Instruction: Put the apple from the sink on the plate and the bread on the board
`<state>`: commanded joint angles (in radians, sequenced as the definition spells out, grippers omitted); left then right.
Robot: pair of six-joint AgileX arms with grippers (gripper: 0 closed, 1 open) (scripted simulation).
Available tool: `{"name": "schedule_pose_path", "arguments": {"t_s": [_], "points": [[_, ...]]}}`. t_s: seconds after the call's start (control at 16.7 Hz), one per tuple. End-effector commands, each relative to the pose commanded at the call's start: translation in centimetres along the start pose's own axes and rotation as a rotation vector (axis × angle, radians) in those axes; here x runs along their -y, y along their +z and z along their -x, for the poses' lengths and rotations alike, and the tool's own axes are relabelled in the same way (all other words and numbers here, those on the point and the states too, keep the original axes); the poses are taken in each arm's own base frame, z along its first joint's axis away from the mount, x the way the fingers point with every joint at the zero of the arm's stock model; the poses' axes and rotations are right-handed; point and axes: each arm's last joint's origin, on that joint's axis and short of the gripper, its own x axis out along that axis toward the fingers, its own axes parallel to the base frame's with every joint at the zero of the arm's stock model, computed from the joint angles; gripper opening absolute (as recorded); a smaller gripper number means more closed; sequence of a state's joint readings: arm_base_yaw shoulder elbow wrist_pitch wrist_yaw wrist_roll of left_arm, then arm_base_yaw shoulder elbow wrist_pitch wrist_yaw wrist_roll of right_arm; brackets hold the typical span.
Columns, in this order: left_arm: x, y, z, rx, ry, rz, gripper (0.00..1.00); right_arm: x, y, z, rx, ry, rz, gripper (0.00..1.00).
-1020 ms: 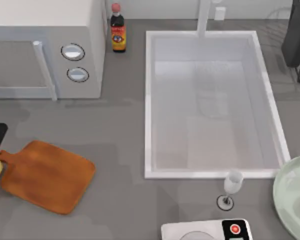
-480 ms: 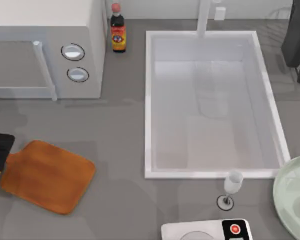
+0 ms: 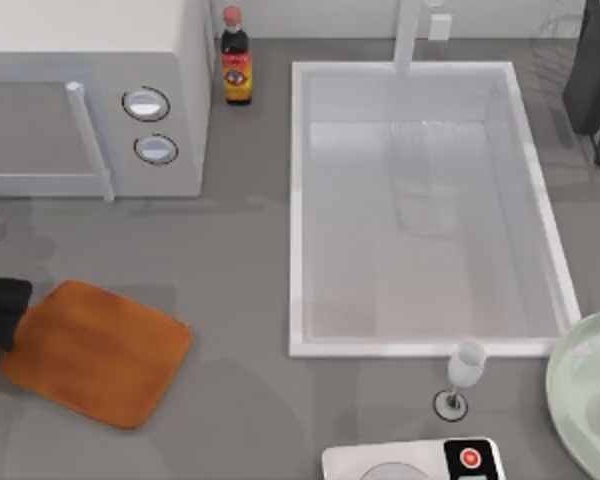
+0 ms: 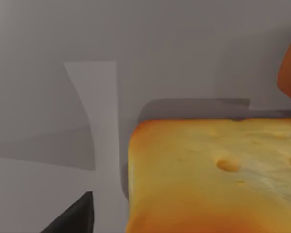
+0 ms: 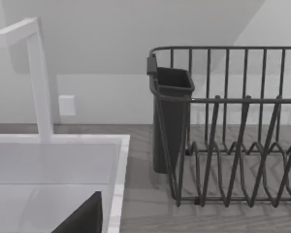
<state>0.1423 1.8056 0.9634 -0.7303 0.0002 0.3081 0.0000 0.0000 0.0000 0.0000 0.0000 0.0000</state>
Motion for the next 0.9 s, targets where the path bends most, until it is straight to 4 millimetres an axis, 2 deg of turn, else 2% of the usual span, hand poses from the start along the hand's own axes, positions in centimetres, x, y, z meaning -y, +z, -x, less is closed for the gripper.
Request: {"name": "schedule_pose_path", "arguments": {"t_s": [0.78,0.9], "points": [[0.00,0.00,0.00,0.000,0.000,0.000,0.02,0.00,0.00,0.00,0.000,0.000,0.000,1.00],[0.00,0.00,0.00,0.000,0.000,0.000,0.00,0.00,0.00,0.00,0.000,0.000,0.000,1.00]]}}
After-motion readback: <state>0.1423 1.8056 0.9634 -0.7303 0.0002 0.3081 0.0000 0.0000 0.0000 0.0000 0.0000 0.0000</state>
